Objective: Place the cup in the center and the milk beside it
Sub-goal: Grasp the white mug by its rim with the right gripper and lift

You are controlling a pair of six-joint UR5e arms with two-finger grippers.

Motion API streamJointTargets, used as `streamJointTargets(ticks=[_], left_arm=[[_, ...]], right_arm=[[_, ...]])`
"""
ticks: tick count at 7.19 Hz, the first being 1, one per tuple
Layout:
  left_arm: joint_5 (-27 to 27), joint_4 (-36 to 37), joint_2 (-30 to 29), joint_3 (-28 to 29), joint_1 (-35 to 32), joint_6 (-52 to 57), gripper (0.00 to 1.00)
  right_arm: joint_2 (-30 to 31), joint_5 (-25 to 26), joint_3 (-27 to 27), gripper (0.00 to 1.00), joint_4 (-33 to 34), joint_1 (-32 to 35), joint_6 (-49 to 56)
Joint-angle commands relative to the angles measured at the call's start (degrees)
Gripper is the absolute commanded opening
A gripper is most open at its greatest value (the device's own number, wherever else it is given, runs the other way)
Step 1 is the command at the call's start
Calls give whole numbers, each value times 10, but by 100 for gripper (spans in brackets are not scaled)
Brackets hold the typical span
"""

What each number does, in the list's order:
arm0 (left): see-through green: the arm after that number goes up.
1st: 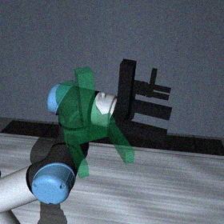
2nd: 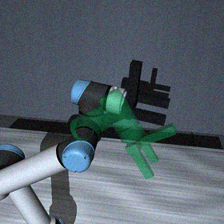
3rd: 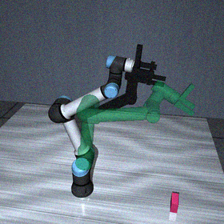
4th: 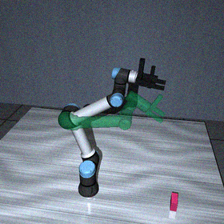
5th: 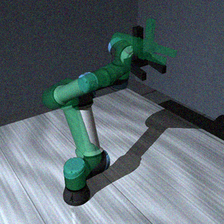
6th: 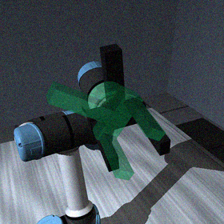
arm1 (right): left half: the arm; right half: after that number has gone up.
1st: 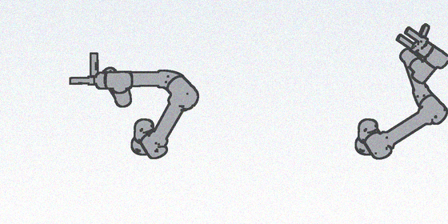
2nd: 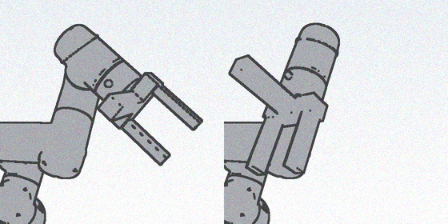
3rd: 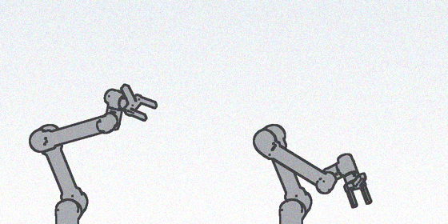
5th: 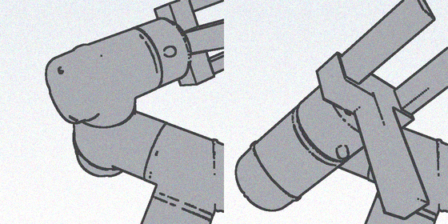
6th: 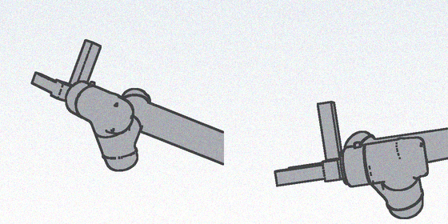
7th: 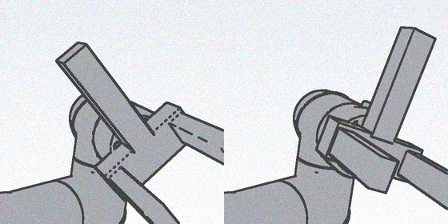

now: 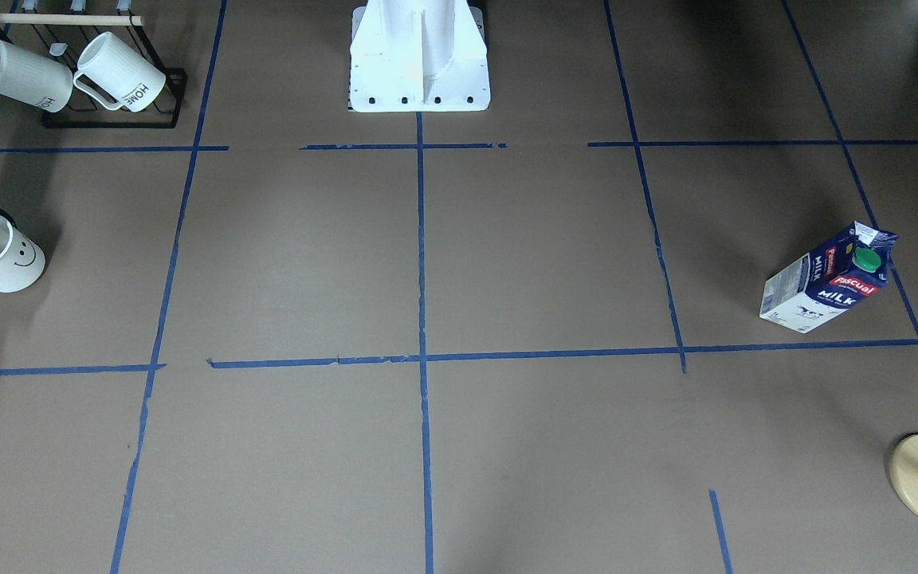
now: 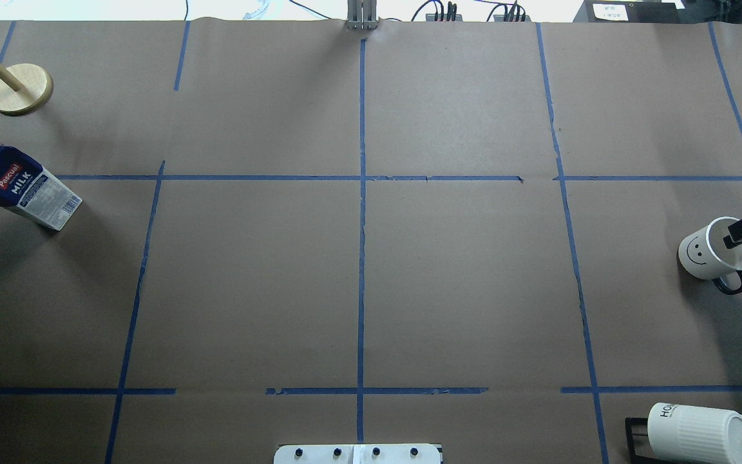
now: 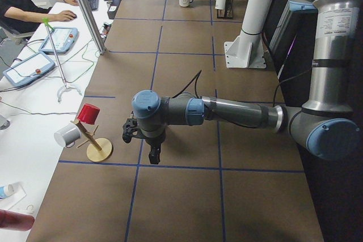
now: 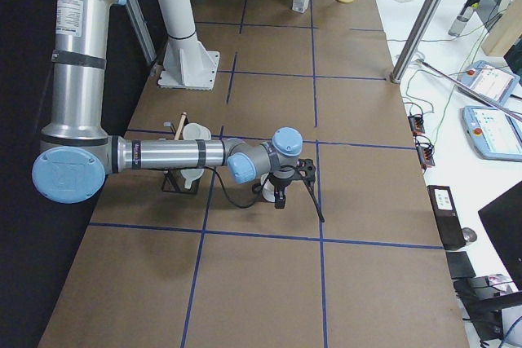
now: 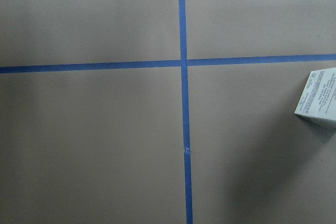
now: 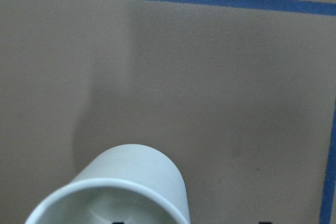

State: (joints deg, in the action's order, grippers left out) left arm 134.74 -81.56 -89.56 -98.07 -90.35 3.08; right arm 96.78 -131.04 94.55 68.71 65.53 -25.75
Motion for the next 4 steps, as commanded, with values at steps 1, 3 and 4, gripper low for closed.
streamJointTargets(ticks=[1,3,4], left_arm=[[1,0,-1,-1,0,1,100],[1,0,-1,-2,0,1,100],[0,0,-1,-2,0,1,100]], right_arm=[[2,3,4,3,-3,-2,3],[2,0,32,0,1,-1,3],[-1,-4,89,0,13,-5,-5]])
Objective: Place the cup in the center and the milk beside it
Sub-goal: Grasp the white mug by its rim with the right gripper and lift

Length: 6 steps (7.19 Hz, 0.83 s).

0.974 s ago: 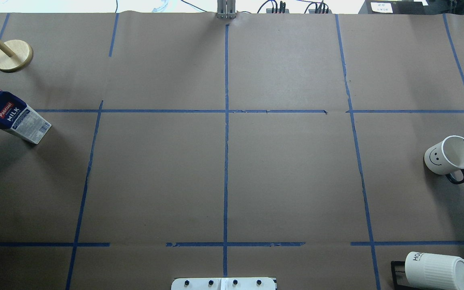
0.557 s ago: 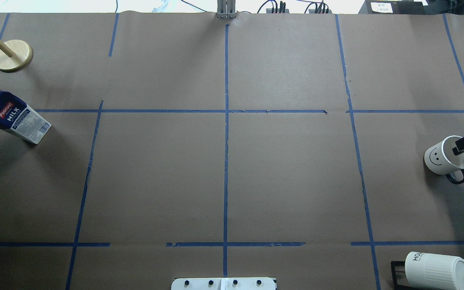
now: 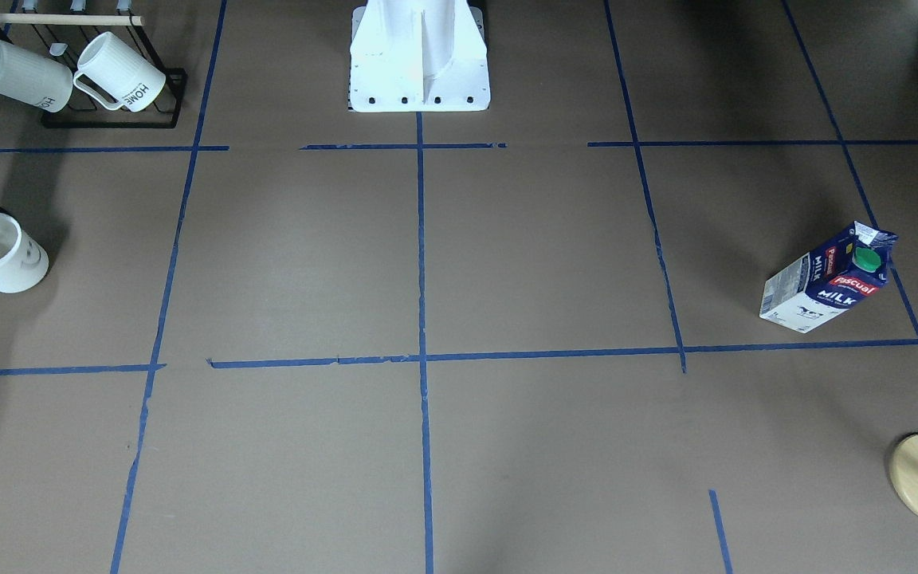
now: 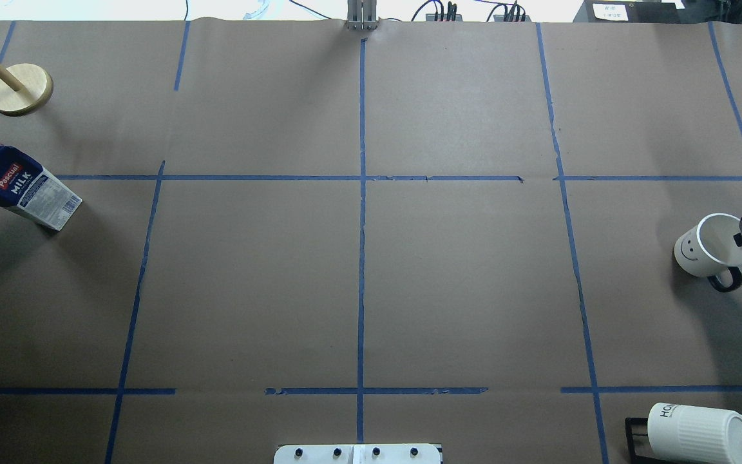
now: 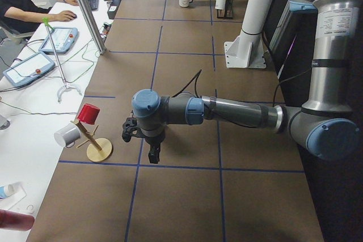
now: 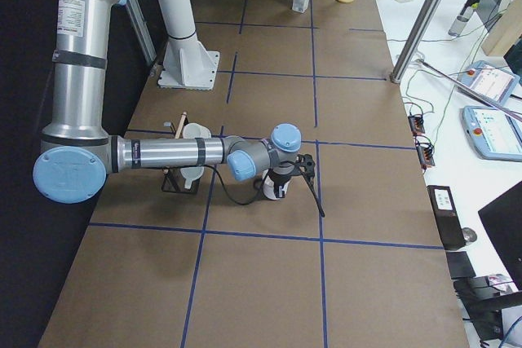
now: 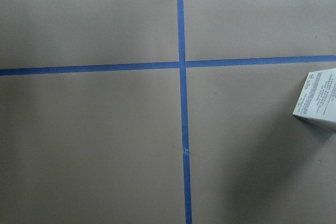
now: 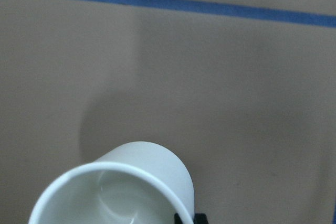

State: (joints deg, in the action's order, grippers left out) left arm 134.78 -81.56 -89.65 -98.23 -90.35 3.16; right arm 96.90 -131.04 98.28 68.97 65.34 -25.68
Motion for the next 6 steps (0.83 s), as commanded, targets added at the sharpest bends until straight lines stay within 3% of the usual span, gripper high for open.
streamJointTargets(ticks=[1,2,3,4,5,6], left_arm=[[0,0,0,0,0,0,100],[0,0,0,-1,0,0,100],[0,0,0,-2,0,0,100],[0,-9,0,-1,0,0,100],[0,-17,1,0,0,0,100],[0,-17,1,0,0,0,100]], right_arm=[[-8,-4,116,0,39,-26,-53],[-41,2,150,0,43,-75,-155],[-112,10,149,0,47,-139,-251],[-202,44,141,1,94,-215,-362],[-336,100,98,0,200,-257,-405],[-430,121,25,0,259,-279,-416]])
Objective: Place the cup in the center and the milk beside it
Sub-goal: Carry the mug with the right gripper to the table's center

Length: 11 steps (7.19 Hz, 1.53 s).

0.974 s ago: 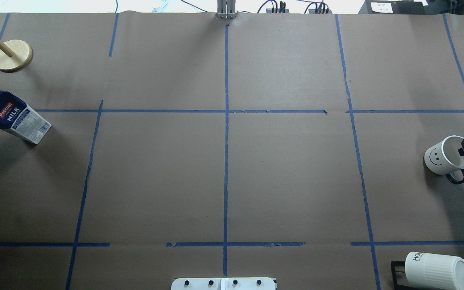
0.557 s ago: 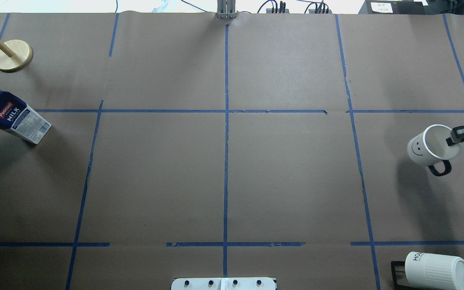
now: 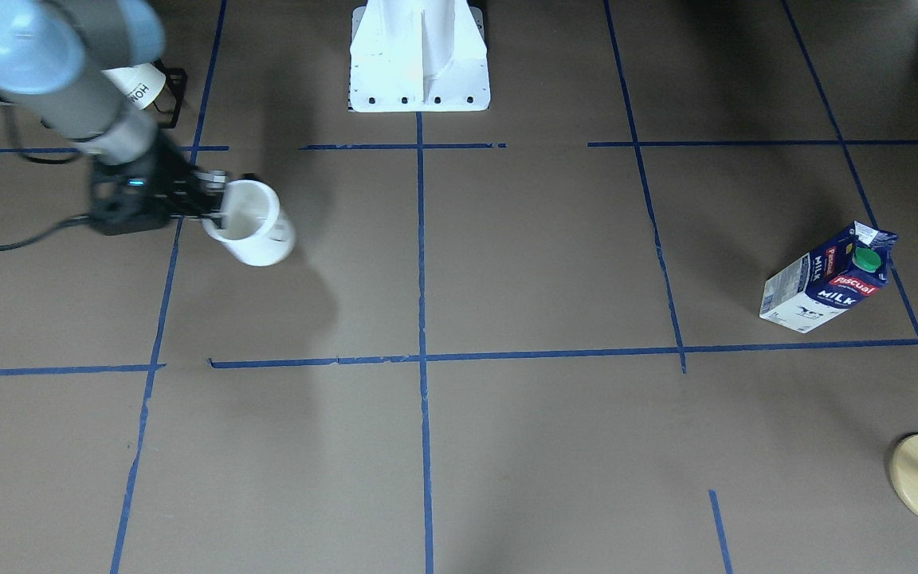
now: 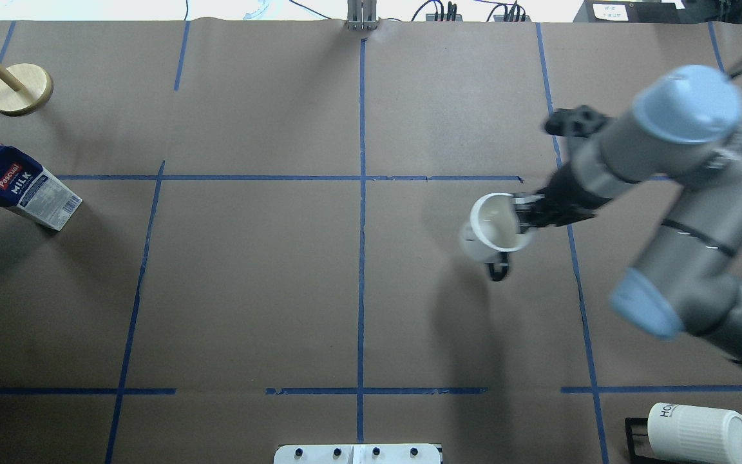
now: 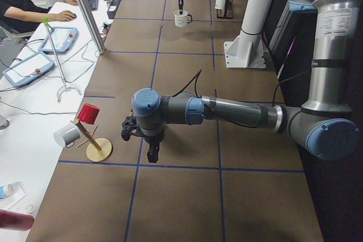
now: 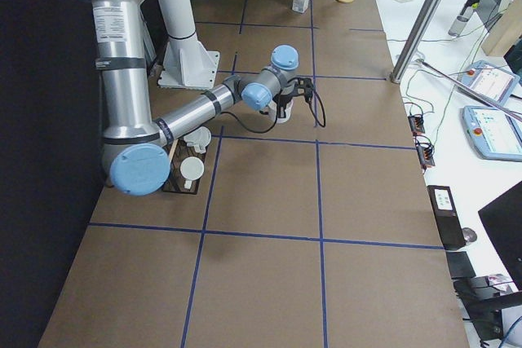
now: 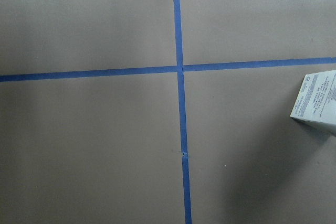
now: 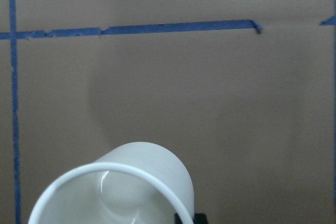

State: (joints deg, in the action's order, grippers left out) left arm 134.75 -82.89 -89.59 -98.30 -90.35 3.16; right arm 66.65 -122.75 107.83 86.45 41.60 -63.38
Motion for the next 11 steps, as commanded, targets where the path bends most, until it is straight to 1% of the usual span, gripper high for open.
streamJointTargets(ticks=[1,3,4,5,6,7,8,9,10,11], left_arm=[[0,-3,0,0,0,0,100],[0,-3,1,0,0,0,100],[1,-3,2,0,0,0,100],[0,-3,2,0,0,0,100],[0,-3,2,2,1,0,100],[0,-3,2,2,1,0,100],[1,-4,2,2,1,0,100],[3,-10,0,-3,1,-2,100],[18,-33,-8,-14,14,-59,100],[15,-77,-14,-55,54,-124,100]], right_arm=[[-176,40,-140,0,80,-42,-72],[-207,46,-257,0,-31,-42,-93],[-207,45,-263,0,-47,-42,-121],[-206,45,-264,1,-47,-42,-154],[-207,45,-263,2,-46,-42,-155],[-206,45,-263,24,-47,-41,-155],[-205,50,-258,99,-45,-41,-155],[-204,49,-243,100,-45,-30,-153],[-182,29,-192,100,-38,6,-148],[-120,-10,-117,100,-41,44,-135]])
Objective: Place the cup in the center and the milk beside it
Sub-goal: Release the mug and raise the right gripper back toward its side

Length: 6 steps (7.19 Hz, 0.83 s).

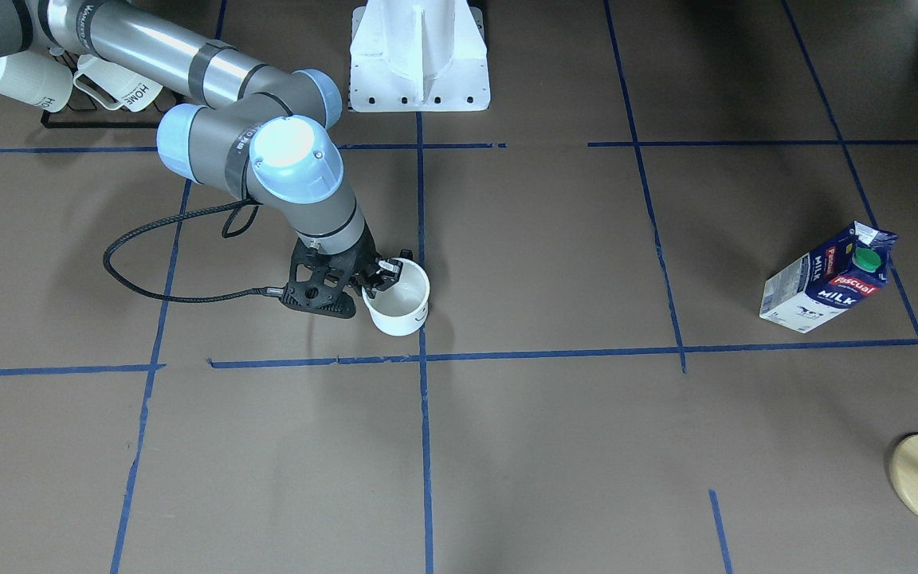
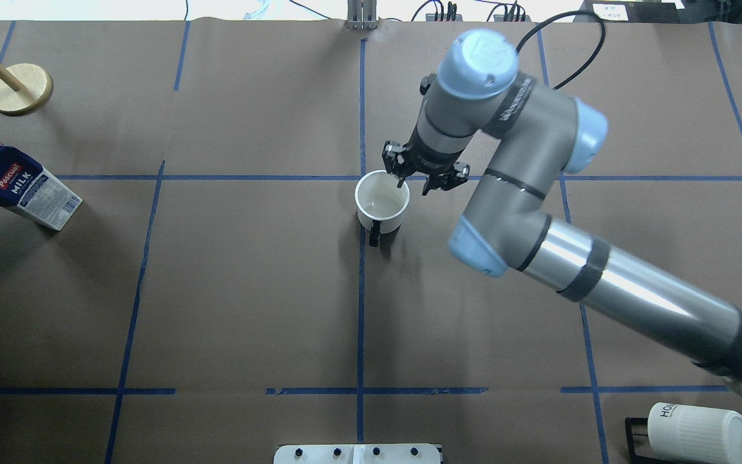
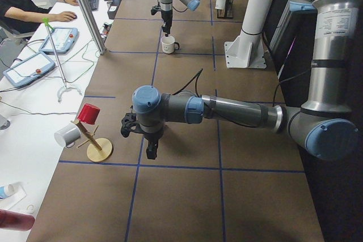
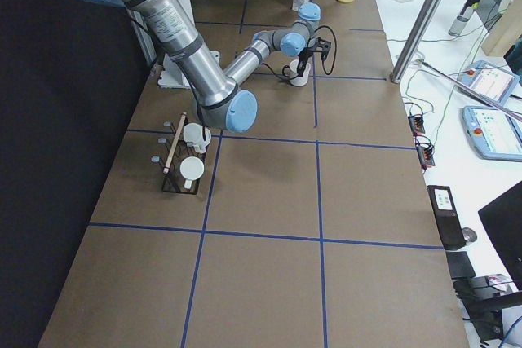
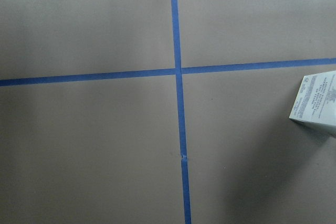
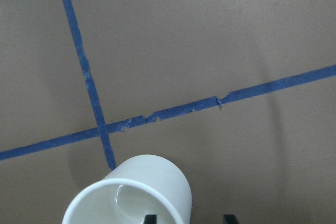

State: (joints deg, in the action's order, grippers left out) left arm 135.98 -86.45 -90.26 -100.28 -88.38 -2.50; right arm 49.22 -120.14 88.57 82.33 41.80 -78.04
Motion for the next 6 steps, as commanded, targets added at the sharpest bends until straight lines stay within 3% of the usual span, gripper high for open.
streamJointTargets(ticks=[1,3,4,6], left_arm=[[2,-38,-19,-75,69,-102,100],[4,-42,-46,-103,99,-167,100],[-4,-42,-52,-98,155,-161,100],[-39,-41,-66,-77,196,-144,99]], right_arm=[[104,-62,119,100,2,80,48],[183,-70,138,100,0,113,160],[198,-69,139,100,-2,116,173],[227,-63,139,100,-2,116,213]])
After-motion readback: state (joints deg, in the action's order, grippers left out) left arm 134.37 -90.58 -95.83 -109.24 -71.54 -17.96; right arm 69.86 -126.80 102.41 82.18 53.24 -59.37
